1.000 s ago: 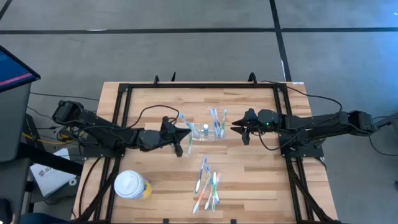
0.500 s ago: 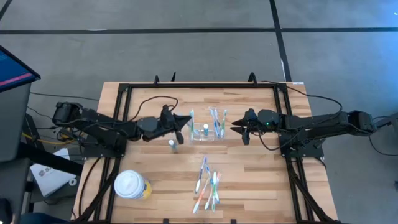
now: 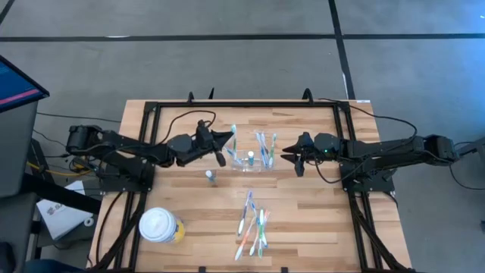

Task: Pick & Place toothbrushing station
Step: Put the green toothbrush into the transparent organizer

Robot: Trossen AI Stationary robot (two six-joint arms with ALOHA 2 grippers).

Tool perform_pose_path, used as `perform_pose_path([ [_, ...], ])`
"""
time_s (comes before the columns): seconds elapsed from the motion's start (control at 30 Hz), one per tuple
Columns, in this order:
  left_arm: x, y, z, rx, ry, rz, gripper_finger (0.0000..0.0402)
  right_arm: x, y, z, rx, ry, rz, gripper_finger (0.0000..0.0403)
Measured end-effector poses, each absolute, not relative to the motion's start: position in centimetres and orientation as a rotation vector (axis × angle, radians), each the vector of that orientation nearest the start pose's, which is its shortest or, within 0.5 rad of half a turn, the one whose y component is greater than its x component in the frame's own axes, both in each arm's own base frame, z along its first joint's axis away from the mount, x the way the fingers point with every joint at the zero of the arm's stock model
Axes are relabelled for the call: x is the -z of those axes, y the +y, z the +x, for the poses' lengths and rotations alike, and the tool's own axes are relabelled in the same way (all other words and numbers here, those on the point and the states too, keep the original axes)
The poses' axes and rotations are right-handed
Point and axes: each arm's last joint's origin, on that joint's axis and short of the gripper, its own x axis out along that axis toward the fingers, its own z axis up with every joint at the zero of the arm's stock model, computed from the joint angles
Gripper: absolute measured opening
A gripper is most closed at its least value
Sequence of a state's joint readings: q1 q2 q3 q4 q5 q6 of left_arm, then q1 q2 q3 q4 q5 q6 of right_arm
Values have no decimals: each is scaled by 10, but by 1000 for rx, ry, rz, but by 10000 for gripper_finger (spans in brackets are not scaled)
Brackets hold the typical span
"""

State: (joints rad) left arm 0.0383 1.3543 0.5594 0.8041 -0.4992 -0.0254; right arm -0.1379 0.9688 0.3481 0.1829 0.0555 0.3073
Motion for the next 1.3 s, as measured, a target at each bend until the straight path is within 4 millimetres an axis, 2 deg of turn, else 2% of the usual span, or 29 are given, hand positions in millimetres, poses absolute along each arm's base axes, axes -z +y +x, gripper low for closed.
perform_pose_path([
  [0.53,-194,31,290,-557,31,-9,0,-187,-28,190,257,400,317,127],
  [1.3,-186,9,292,-457,92,-9,0,-187,-28,190,257,402,319,127],
])
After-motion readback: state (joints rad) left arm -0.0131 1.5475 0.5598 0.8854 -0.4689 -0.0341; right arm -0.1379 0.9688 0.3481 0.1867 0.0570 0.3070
